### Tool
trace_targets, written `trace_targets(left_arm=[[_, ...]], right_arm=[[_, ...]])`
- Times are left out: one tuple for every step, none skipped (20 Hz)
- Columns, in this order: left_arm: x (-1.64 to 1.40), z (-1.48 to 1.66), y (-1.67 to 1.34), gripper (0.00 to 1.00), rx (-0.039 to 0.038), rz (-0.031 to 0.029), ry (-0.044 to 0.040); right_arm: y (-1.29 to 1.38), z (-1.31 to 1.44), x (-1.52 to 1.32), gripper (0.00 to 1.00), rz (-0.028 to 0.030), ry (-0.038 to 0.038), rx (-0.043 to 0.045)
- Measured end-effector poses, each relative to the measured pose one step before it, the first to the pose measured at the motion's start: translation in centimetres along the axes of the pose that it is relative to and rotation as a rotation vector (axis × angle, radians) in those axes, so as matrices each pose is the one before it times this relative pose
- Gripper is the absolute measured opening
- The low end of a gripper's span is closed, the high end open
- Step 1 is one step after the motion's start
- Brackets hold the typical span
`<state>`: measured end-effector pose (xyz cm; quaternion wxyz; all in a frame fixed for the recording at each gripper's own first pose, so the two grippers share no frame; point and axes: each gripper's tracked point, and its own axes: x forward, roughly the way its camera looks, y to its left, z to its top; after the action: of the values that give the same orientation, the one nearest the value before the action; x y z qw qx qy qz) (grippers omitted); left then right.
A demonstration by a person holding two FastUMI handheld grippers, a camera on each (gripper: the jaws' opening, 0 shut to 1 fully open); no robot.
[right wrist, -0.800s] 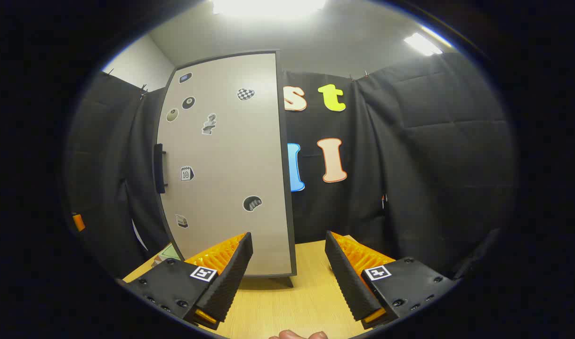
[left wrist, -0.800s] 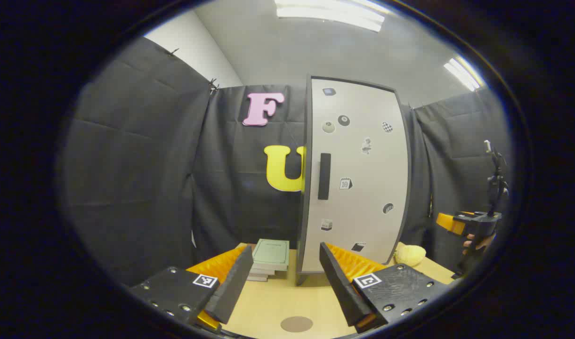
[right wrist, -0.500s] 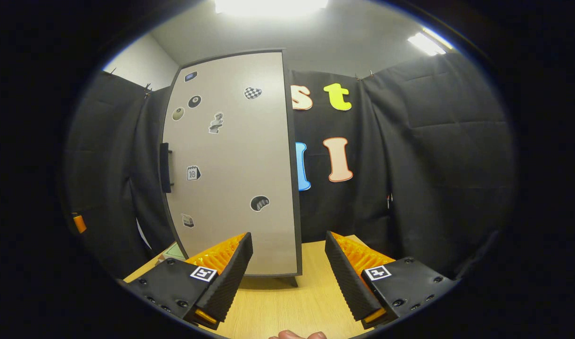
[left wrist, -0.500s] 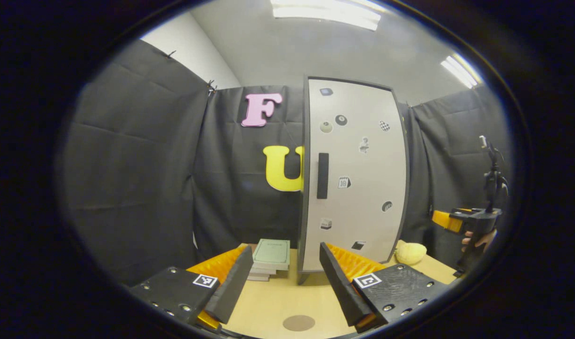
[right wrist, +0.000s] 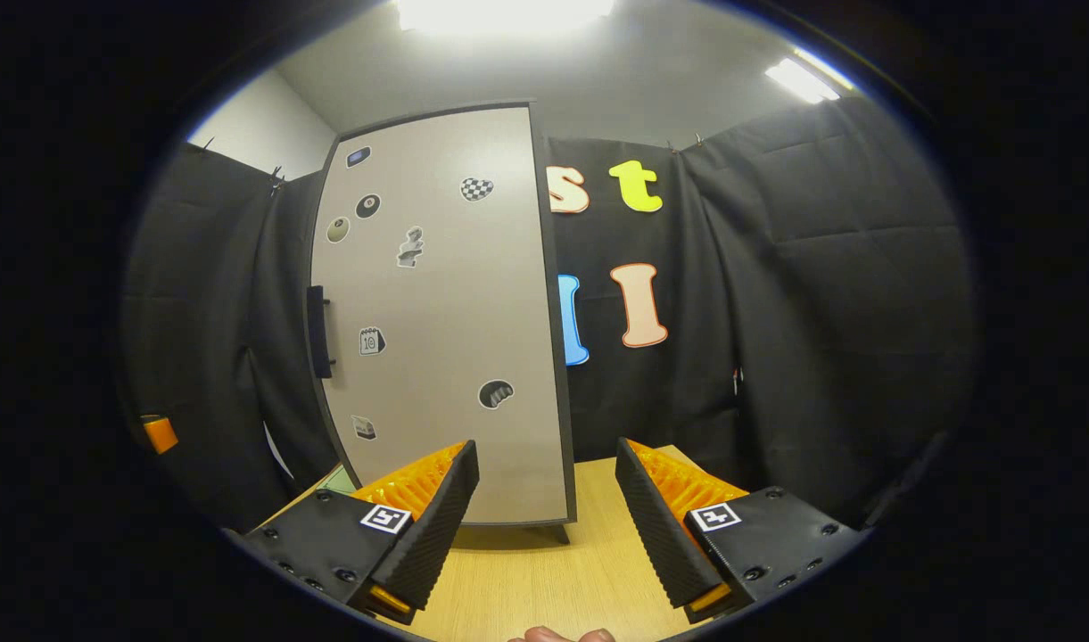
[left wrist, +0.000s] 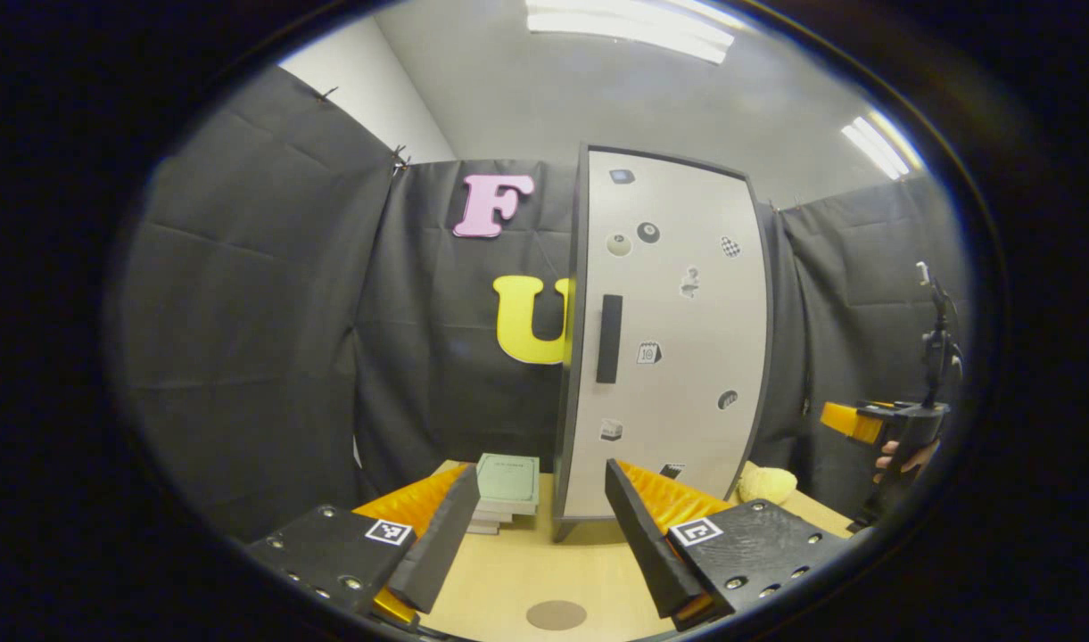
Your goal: Open the cabinet door with the right hand, grasp the bottle in the cabinet with the left hand and place it on the coaster, then close the cabinet door with the right hand.
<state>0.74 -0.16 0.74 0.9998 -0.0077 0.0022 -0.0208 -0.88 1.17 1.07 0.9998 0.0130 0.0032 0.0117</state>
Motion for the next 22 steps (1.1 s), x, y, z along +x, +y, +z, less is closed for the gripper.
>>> trace_targets(left_arm=[[0.166,-0.218,-0.13,0.89,0.00133,-0.00354,0.00334],[0.013,-0.302,-0.028,0.89,0.00093,0.00044,0.00281],[-0.006,-0.255,0.032,0.89,0.00237,0.00263,0.00509],[-0.003,-0.451,-0.088,0.89,0.00385,0.00001,0.00439],[-0.098,-0.265,-0.036,0.89,0.00688,-0.00102,0.00411],[-0.188,-0.427,0.023,0.89,0.00947,0.00206,0.0052],[-0.058,-0.416,0.084,0.89,0.0078,0.00453,0.00746],[-0.143,-0.477,0.017,0.89,0.00291,0.00345,0.00813],[-0.235,-0.498,-0.043,0.89,-0.00185,0.00013,0.00801],[-0.134,-0.615,-0.043,0.89,-0.00402,0.00043,0.00887],[-0.206,-0.51,0.018,0.89,-0.00383,-0.00008,0.00916],[-0.159,-0.677,0.051,0.89,-0.00145,0.00285,0.01133],[-0.234,-0.523,0.179,0.89,0.00057,0.0059,0.01041],[-0.186,-0.62,0.223,0.89,-0.00084,0.00677,0.00972],[-0.214,-0.513,0.21,0.87,-0.00588,0.00688,0.01125],[-0.235,-0.695,0.331,0.89,-0.01262,0.00811,0.01167],[-0.245,-0.698,0.307,0.89,-0.0212,0.00983,0.014],[-0.274,-0.787,0.38,0.89,-0.02608,0.00951,0.01488],[-0.232,-0.69,0.304,0.89,-0.02374,0.00817,0.01264],[-0.362,-0.71,0.618,0.87,-0.01898,0.01081,0.01175],[-0.13,-0.542,0.568,0.87,-0.01283,0.01173,0.00969],[-0.099,-0.425,0.463,0.89,-0.00651,0.01188,0.00959]], right_arm=[[0.024,0.095,-0.013,0.98,-0.00087,0.0045,0.002],[-0.025,-0.073,0.055,0.98,0.00013,0.00342,-0.00028],[0.08,0.033,0.026,0.98,0.00189,0.00264,-0.00034],[0.195,0.029,0.19,0.98,0.00303,0.00183,-0.00028],[0.276,0.177,0.184,0.98,0.00416,0.00063,0.00019],[0.293,0.225,0.158,0.98,0.00788,-0.0009,0.00067],[0.444,0.298,0.234,0.98,0.00999,-0.00045,0.00037],[0.599,0.328,0.254,0.98,0.01334,-0.00175,-0.00243],[0.604,0.467,0.404,0.98,0.01342,-0.00158,-0.00409],[0.658,0.457,0.402,0.98,0.01402,-0.00264,-0.00299],[0.786,0.419,0.445,0.98,0.01551,-0.00371,-0.00054],[0.84,0.472,0.504,0.98,0.01944,-0.00053,0.00566],[1.152,0.702,0.637,0.98,0.0295,-0.00233,0.00767],[1.274,0.73,0.692,0.98,0.02583,-0.00074,0.00121],[1.141,0.812,0.745,0.93,0.02518,-0.00553,-0.00395],[1.293,0.905,0.519,0.98,0.02138,-0.01032,-0.00723],[1.185,1.191,0.825,0.98,0.0215,-0.01215,-0.0068],[1.198,1.006,0.951,0.98,0.01966,-0.01157,-0.00399],[1.189,1.03,0.875,0.98,0.01923,-0.01062,-0.00584],[1.142,0.839,0.944,0.98,0.01588,-0.01182,-0.00763],[1.043,0.829,0.839,0.98,0.0178,-0.01415,-0.01066],[1.07,0.802,0.838,0.93,0.01405,-0.0139,-0.01521]])
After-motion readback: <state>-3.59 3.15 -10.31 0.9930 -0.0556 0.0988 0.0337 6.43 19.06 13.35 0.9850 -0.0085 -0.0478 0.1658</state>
